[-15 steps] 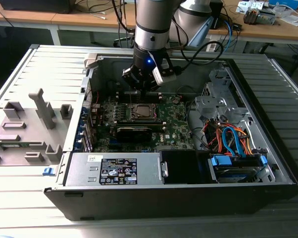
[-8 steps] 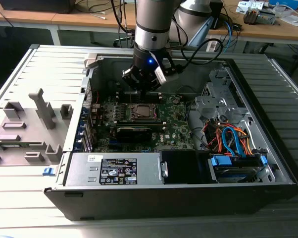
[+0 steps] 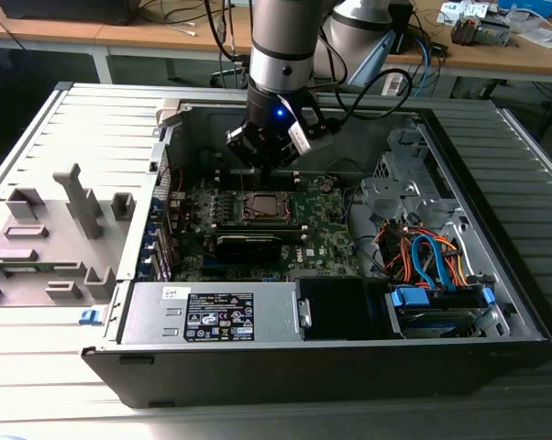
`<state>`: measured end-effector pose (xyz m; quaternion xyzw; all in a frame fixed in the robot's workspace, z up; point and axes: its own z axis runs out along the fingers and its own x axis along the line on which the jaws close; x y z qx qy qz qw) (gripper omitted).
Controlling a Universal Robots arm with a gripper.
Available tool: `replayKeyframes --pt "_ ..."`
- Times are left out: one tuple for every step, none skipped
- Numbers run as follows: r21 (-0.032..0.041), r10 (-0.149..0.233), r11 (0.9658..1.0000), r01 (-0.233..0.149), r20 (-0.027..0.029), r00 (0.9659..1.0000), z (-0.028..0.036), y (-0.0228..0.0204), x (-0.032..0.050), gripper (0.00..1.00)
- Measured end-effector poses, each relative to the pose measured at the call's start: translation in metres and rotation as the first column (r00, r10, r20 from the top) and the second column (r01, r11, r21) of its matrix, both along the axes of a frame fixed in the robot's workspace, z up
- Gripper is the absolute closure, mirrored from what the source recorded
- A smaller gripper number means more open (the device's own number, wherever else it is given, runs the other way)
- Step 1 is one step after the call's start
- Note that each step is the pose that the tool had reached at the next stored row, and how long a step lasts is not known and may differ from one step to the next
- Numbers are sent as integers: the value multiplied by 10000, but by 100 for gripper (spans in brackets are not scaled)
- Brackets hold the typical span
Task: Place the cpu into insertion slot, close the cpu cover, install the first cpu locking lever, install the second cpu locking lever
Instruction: 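Install the first cpu locking lever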
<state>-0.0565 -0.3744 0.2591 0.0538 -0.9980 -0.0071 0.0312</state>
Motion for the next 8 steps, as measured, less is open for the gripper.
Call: replayKeyframes --pt "1 0 10000 0 0 10000 1 0 0 89" --pt "0 0 10000 0 1 10000 3 0 0 89" --pt "0 0 10000 0 0 10000 5 0 0 89" --pt "0 0 10000 0 0 10000 6 0 0 89" --pt "0 0 10000 0 0 10000 7 0 0 89" --pt "0 0 10000 0 0 10000 7 0 0 89" --pt "0 -1 10000 1 0 10000 8 0 0 89" --pt "1 0 10000 0 0 10000 8 0 0 89"
